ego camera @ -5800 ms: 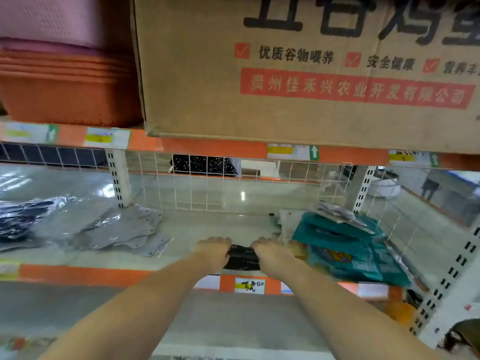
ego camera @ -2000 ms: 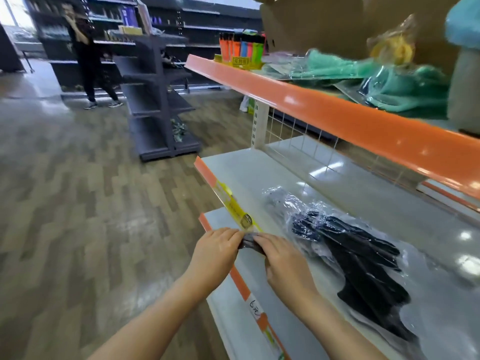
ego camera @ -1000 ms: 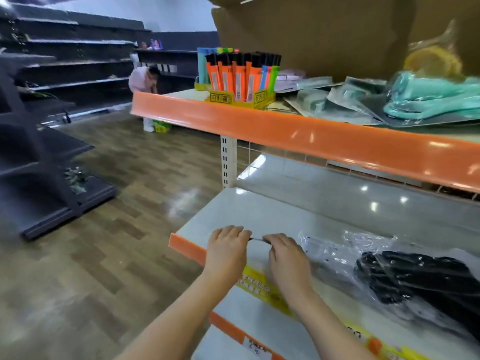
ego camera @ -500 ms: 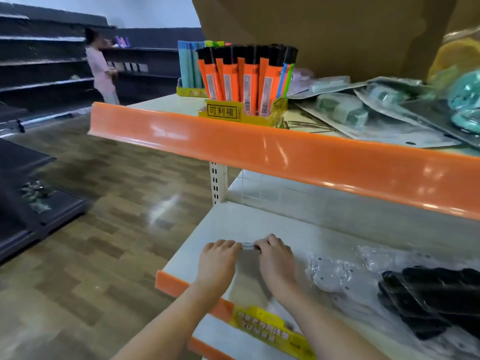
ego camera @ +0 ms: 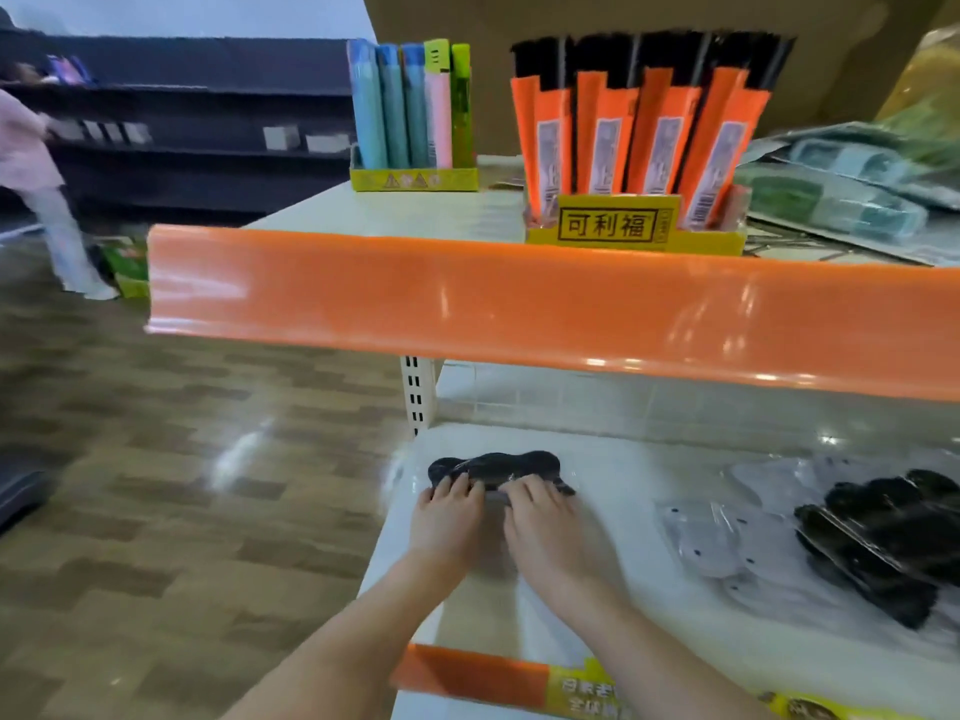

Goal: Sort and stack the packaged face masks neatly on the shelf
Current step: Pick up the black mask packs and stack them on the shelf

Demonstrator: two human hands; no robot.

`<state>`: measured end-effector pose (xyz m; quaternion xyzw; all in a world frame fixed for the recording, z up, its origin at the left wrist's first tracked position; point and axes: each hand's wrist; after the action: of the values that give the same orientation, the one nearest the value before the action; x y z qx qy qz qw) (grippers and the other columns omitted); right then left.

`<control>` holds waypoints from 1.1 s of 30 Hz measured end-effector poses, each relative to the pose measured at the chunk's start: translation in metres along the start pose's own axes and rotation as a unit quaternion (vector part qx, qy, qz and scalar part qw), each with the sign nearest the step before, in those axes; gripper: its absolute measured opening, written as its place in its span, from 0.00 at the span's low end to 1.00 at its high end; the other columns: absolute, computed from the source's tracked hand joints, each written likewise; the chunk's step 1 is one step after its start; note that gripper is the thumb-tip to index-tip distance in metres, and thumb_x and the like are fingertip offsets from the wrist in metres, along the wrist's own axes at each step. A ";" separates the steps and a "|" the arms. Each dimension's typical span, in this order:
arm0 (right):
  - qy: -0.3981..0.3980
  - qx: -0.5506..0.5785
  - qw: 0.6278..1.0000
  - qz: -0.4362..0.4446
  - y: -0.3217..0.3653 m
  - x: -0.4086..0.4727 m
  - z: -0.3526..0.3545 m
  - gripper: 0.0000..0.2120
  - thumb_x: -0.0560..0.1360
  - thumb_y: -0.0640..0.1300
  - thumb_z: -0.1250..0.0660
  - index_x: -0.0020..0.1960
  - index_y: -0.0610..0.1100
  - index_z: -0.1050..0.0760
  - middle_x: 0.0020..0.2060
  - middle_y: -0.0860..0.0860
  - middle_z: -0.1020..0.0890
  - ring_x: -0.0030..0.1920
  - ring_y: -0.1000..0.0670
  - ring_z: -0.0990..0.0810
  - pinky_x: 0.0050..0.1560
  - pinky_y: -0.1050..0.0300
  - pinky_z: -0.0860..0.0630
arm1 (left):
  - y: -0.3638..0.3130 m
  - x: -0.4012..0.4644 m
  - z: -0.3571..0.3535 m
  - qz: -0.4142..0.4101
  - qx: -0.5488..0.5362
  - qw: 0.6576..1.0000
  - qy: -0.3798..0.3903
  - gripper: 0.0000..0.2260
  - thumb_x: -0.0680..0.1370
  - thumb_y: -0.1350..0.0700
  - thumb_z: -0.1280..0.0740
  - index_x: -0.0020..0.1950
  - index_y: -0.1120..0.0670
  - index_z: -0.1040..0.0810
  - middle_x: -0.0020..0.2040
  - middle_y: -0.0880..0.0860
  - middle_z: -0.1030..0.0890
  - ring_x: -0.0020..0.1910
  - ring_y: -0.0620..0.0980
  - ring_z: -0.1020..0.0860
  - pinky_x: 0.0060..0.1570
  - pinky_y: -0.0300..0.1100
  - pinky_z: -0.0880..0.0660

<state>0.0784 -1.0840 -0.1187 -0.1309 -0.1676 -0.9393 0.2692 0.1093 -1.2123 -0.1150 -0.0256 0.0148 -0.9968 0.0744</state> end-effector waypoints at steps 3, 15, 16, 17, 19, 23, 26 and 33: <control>0.053 -0.008 0.999 -0.002 0.006 0.008 0.000 0.12 0.78 0.44 0.39 0.61 0.46 0.27 0.60 0.50 0.25 0.62 0.49 0.28 0.61 0.57 0.34 | 0.004 0.011 0.002 -0.015 -0.038 0.998 0.049 0.23 0.84 0.48 0.49 0.77 0.54 0.45 0.78 0.54 0.44 0.77 0.54 0.48 0.71 0.47 0.45; 0.081 -0.055 0.995 -0.014 0.010 0.018 0.010 0.19 0.83 0.47 0.49 0.71 0.45 0.33 0.72 0.49 0.35 0.72 0.49 0.38 0.69 0.56 0.43 | 0.040 0.047 0.000 -0.101 -0.041 0.991 0.083 0.21 0.84 0.52 0.50 0.77 0.53 0.45 0.79 0.51 0.49 0.78 0.51 0.52 0.74 0.47 0.49; 0.085 -0.055 0.995 -0.019 0.011 0.019 0.011 0.20 0.83 0.48 0.49 0.72 0.45 0.35 0.73 0.48 0.36 0.73 0.49 0.39 0.70 0.55 0.44 | 0.043 0.048 -0.001 -0.101 -0.040 0.990 0.088 0.21 0.84 0.53 0.50 0.77 0.53 0.46 0.79 0.51 0.49 0.78 0.51 0.52 0.74 0.48 0.49; 0.090 -0.055 0.994 -0.025 0.012 0.019 0.011 0.20 0.83 0.49 0.49 0.73 0.45 0.36 0.74 0.48 0.37 0.74 0.49 0.41 0.70 0.55 0.46 | 0.045 0.050 -0.002 -0.103 -0.040 0.990 0.092 0.21 0.84 0.54 0.50 0.77 0.53 0.47 0.79 0.51 0.50 0.78 0.51 0.52 0.74 0.48 0.49; 0.103 -0.056 0.992 -0.035 0.012 0.022 0.008 0.21 0.82 0.49 0.49 0.73 0.45 0.37 0.75 0.48 0.39 0.74 0.48 0.42 0.71 0.53 0.47 | 0.046 0.054 -0.003 -0.105 -0.039 0.989 0.098 0.22 0.83 0.55 0.49 0.77 0.53 0.48 0.79 0.51 0.50 0.78 0.52 0.53 0.75 0.48 0.50; 0.113 -0.054 0.991 -0.048 0.011 0.028 0.002 0.21 0.82 0.49 0.49 0.73 0.45 0.36 0.74 0.47 0.38 0.73 0.47 0.41 0.71 0.52 0.44 | 0.045 0.059 -0.002 -0.095 -0.050 0.988 0.109 0.23 0.83 0.53 0.49 0.78 0.52 0.49 0.79 0.51 0.51 0.78 0.51 0.53 0.75 0.49 0.50; 0.116 -0.046 0.990 -0.060 0.011 0.031 0.000 0.20 0.82 0.49 0.49 0.72 0.45 0.35 0.74 0.48 0.37 0.73 0.47 0.40 0.70 0.52 0.45 | 0.043 0.058 0.000 -0.080 -0.060 0.989 0.106 0.22 0.83 0.51 0.49 0.77 0.52 0.46 0.79 0.51 0.48 0.78 0.50 0.52 0.74 0.49 0.49; 0.150 -0.038 0.986 -0.063 0.011 0.031 0.002 0.25 0.78 0.42 0.43 0.74 0.43 0.39 0.76 0.46 0.42 0.75 0.47 0.45 0.72 0.51 0.48 | 0.015 0.046 0.013 -0.101 -0.086 0.991 0.015 0.14 0.82 0.52 0.47 0.64 0.53 0.29 0.66 0.50 0.27 0.68 0.51 0.32 0.63 0.44 0.36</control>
<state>0.0590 -1.1067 -0.1038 0.0125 -0.0976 -0.9690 0.2265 0.0672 -1.2342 -0.0999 -0.0184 0.0986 -0.9945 -0.0289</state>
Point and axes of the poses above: each hand's wrist, its own x-axis towards the middle knuckle, its own z-axis out of the back of the hand, y = z × x
